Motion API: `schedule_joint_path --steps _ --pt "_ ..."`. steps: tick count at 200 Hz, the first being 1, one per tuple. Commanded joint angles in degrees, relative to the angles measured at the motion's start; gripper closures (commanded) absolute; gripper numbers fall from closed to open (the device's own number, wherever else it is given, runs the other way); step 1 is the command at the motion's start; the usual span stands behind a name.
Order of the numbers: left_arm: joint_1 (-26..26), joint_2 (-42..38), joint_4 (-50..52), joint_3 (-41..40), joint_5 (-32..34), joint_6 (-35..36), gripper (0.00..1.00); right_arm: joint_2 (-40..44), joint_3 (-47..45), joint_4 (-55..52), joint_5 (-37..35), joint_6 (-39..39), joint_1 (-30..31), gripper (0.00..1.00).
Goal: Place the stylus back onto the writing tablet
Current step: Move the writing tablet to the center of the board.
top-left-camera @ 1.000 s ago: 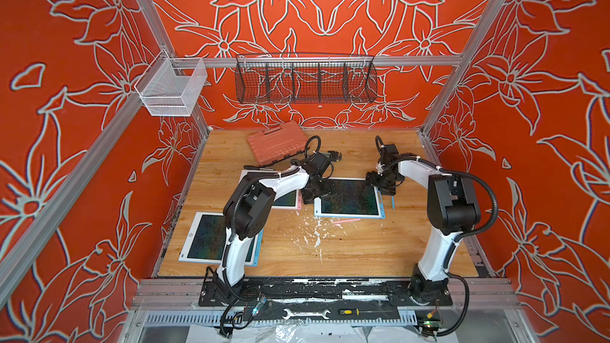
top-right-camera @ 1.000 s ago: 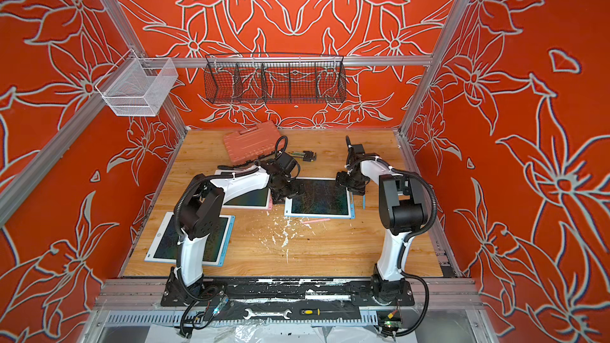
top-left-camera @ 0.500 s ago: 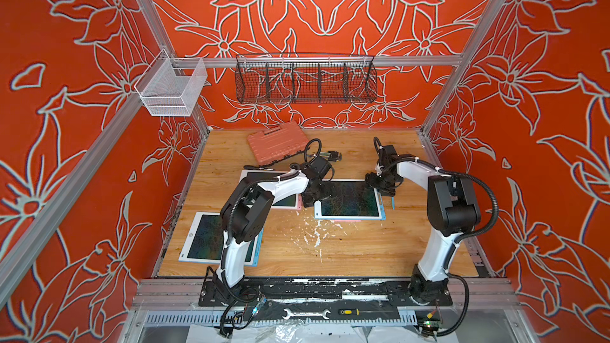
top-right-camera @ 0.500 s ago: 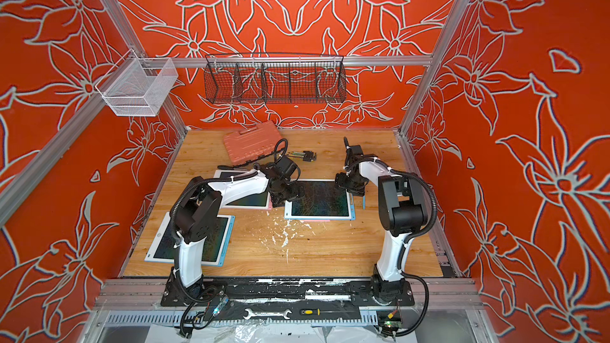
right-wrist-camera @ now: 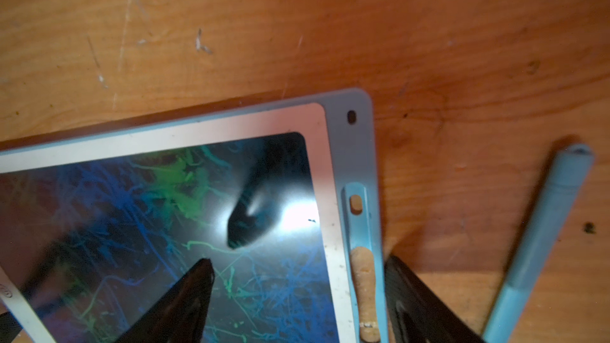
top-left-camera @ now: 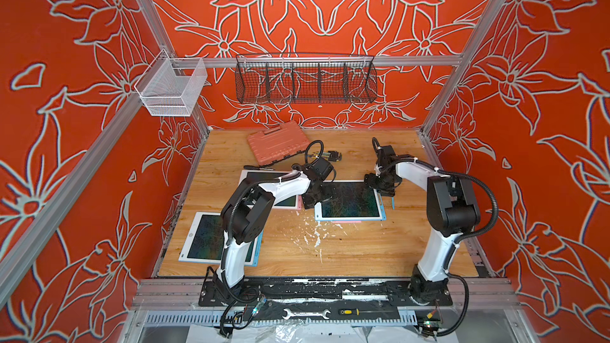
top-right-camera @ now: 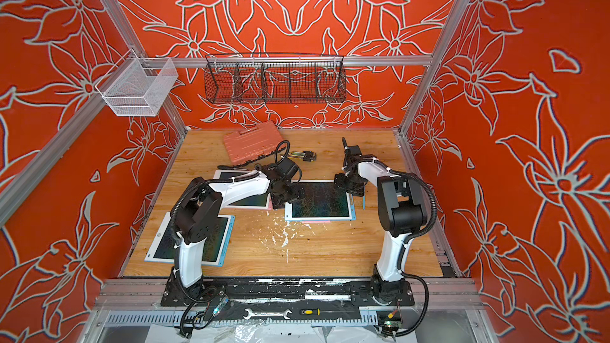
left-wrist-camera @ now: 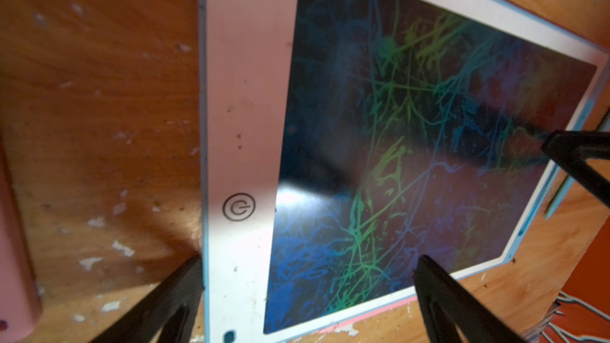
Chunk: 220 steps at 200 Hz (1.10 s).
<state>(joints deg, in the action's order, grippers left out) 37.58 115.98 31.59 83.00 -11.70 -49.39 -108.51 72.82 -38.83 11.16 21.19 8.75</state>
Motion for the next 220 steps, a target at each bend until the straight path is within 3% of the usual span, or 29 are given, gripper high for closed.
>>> schedule_joint_path --steps 1,71,120,220 --pt "1.62 3.41 3.25 -1.02 -2.78 -1.50 0.03 -0.41 0.37 -5.47 5.82 -0.08 2.56 0.14" --pt "0.94 1.28 8.52 0.86 0.35 0.08 0.03 2.21 3.90 -8.39 2.79 -0.97 2.50 0.07" --pt "0.91 -2.18 6.99 -0.75 0.10 0.93 0.03 3.97 4.73 -10.39 0.96 -0.46 2.54 0.05" --pt "0.91 -11.65 8.57 -0.84 1.78 9.04 0.03 9.98 3.34 -12.31 -2.45 1.29 2.65 0.03"
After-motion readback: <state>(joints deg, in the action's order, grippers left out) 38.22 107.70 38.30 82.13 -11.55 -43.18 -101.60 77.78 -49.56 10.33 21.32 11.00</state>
